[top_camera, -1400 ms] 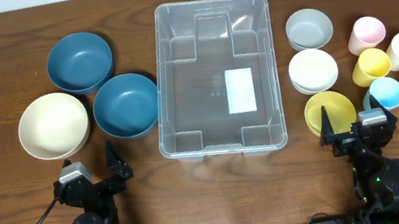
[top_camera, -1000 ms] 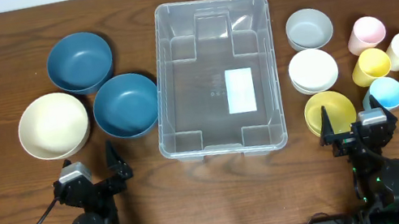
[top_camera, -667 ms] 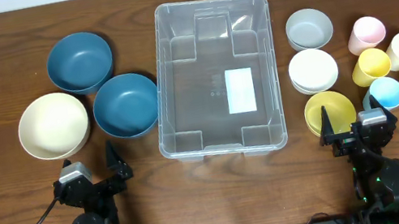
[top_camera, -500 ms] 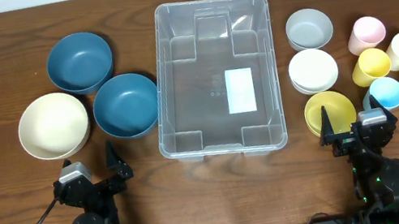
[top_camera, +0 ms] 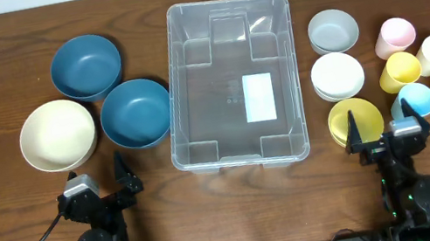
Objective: Pack container
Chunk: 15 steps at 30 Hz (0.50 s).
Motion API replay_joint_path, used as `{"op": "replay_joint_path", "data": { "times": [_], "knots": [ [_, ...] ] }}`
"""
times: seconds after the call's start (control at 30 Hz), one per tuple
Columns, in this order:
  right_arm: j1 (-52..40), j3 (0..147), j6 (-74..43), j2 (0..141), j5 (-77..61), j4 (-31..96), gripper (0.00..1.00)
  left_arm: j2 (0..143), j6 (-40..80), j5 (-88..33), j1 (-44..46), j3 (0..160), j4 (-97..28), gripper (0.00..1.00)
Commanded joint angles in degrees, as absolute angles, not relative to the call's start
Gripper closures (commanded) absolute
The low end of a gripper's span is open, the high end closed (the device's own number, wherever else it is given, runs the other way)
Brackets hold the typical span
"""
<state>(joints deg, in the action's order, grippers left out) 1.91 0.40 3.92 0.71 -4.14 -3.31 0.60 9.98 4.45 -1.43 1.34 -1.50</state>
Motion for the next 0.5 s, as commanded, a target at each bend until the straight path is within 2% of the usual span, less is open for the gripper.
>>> {"op": "replay_joint_path", "data": {
  "times": [0.0,0.3,0.47],
  "knots": [
    [2.2,0.3,0.3,0.4,-11.7,-6.5,0.01,0.3,8.6,5.0,-1.3,0.2,-3.8,0.02],
    [2.2,0.7,-1.8,0.4,-20.1,-11.0,0.01,0.3,8.6,5.0,-1.3,0.2,-3.8,0.02],
    [2.2,6.8,-7.7,2.7,-20.1,-5.0,0.01,0.3,8.6,4.9,-1.3,0.2,-3.8,0.02]
  ]
}}
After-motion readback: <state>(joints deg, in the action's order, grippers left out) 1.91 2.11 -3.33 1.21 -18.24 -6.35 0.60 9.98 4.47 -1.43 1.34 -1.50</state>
